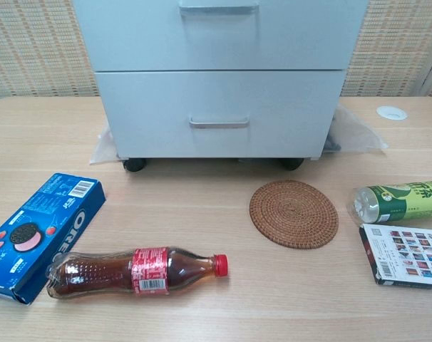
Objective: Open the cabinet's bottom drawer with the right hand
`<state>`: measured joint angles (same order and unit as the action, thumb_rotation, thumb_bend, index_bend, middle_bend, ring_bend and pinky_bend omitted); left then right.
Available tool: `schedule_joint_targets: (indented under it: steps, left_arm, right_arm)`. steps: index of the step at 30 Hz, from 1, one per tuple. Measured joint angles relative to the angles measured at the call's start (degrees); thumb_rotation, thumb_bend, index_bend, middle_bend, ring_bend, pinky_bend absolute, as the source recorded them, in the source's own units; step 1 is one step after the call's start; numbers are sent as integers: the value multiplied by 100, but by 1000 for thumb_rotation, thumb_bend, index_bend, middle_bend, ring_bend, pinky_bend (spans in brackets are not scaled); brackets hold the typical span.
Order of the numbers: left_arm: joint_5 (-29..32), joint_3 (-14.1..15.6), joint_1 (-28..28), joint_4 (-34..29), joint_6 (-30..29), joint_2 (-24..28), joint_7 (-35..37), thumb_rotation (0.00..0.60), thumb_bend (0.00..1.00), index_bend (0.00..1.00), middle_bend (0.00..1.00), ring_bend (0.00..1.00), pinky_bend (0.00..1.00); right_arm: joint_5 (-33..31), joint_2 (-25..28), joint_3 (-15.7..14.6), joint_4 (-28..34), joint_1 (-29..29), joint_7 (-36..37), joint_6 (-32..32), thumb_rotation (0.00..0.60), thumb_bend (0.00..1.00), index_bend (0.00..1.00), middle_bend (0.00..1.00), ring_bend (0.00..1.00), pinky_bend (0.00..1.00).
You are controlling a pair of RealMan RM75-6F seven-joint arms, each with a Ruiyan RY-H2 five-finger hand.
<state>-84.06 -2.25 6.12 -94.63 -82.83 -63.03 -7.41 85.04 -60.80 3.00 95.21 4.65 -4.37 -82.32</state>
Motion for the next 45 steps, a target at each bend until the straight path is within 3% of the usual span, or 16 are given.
schedule_joint_targets:
  steps: [13, 19, 23, 34, 45]
  left_arm:
    - [-211, -19, -5, 95, -202, -65, 141, 600, 358, 122, 12, 41, 103]
    - [-198, -7, 19, 23, -129, -14, 87, 600, 357, 0, 0, 37, 103]
    - [-169, -3, 47, -83, -63, 58, 43, 600, 358, 0, 0, 25, 103]
    - [-376, -39, 45, 43, -306, -19, 100, 600, 358, 0, 0, 0, 78]
    - [-375, -8, 93, -4, -179, 0, 59, 600, 358, 0, 0, 0, 77]
  right_arm:
    - [233, 63, -3, 49, 38, 69, -109, 600, 258, 164, 340, 266, 333]
    - [344, 131, 1, 156, 94, -20, -107, 600, 258, 127, 344, 278, 333]
    - [459, 167, 11, 227, 171, -69, -78, 600, 258, 51, 368, 294, 333]
    - [559, 243, 59, 428, 379, -241, 93, 600, 258, 51, 301, 270, 333]
    - [794, 277, 134, 679, 777, -451, 439, 600, 258, 51, 329, 300, 338]
